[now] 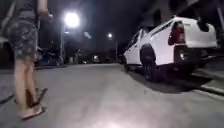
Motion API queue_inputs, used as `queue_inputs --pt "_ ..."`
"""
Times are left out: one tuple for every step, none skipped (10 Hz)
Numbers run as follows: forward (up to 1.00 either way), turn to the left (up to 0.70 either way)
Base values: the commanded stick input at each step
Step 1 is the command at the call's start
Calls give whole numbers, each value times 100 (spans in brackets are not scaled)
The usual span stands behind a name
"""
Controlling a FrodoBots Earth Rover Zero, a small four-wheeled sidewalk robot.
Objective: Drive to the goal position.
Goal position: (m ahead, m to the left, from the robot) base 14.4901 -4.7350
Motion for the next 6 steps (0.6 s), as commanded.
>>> queue_inputs --pt "100 0" --pt "100 0" --pt "100 0" --pt "100 0" --pt "100 0" --pt "100 0"
